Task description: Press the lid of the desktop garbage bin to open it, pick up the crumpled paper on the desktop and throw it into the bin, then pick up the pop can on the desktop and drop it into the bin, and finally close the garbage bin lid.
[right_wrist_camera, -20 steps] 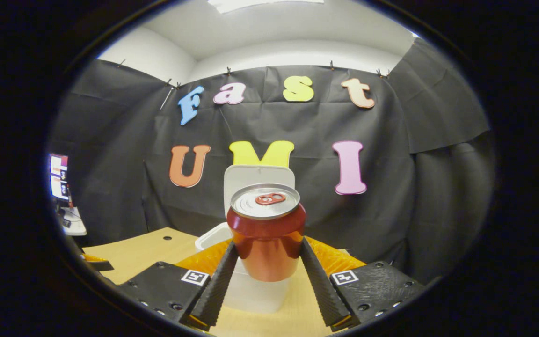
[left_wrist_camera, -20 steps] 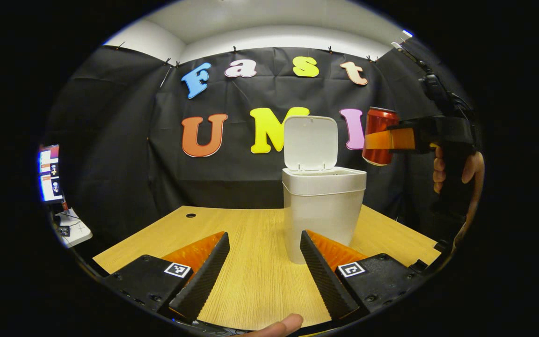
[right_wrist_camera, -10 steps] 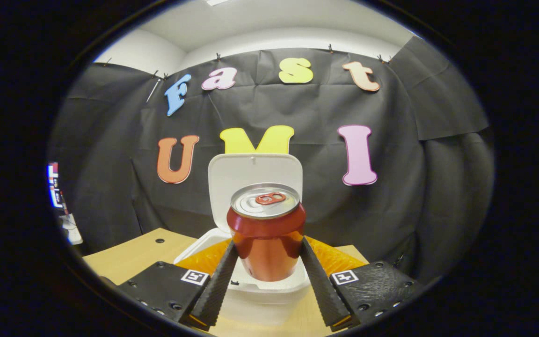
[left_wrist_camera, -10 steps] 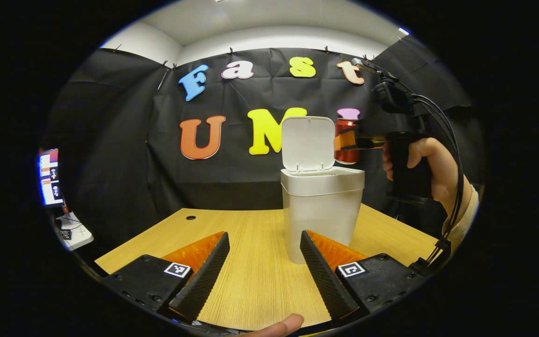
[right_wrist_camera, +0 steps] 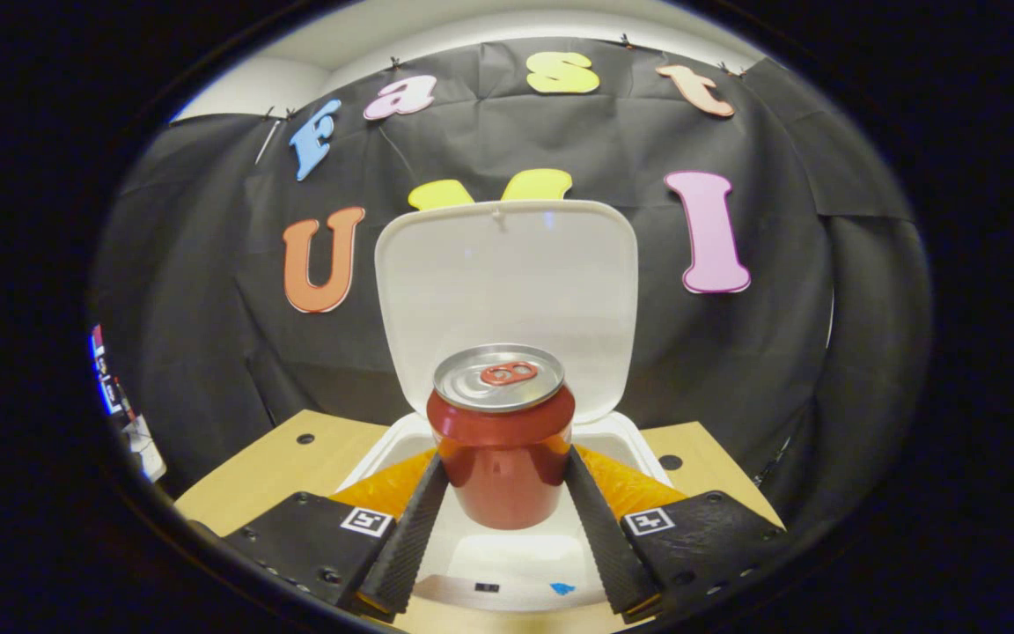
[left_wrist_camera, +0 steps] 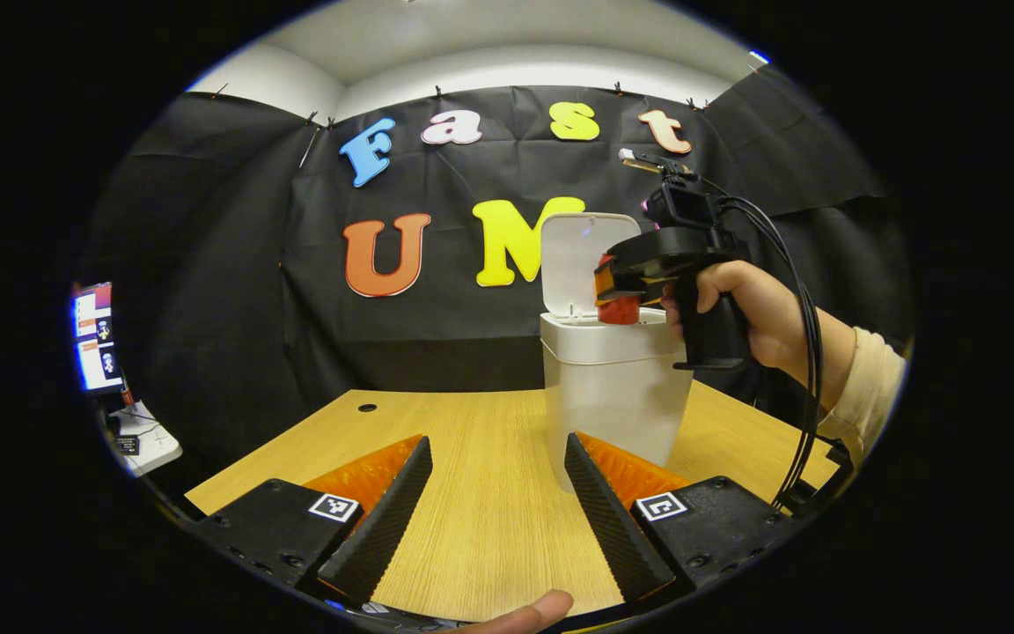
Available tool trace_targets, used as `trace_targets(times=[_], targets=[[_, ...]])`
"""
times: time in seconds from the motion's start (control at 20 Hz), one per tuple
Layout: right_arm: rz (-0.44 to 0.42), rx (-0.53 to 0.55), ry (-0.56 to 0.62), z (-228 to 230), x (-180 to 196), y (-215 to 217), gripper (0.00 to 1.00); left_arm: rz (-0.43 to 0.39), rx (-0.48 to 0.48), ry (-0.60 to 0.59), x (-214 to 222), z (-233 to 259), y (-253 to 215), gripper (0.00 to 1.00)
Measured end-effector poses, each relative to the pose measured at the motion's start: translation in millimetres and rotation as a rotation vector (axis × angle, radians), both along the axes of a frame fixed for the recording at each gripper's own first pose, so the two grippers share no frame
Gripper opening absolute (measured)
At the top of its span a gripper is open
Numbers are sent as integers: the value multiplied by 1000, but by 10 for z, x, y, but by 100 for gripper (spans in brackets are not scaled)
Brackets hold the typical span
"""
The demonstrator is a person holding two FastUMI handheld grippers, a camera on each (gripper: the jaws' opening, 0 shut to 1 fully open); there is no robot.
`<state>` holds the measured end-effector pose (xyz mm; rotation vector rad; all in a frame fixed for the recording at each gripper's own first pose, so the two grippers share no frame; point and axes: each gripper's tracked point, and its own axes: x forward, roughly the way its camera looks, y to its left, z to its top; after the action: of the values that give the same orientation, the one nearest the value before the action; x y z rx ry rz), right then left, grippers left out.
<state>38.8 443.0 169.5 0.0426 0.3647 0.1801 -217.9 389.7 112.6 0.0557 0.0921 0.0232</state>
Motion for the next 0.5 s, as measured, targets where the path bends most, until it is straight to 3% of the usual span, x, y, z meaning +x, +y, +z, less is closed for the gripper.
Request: trace_targets(times=[0.5], targets=[[-30, -2, 50, -30, 67, -62, 80, 17, -21, 18, 46, -68, 106, 98]])
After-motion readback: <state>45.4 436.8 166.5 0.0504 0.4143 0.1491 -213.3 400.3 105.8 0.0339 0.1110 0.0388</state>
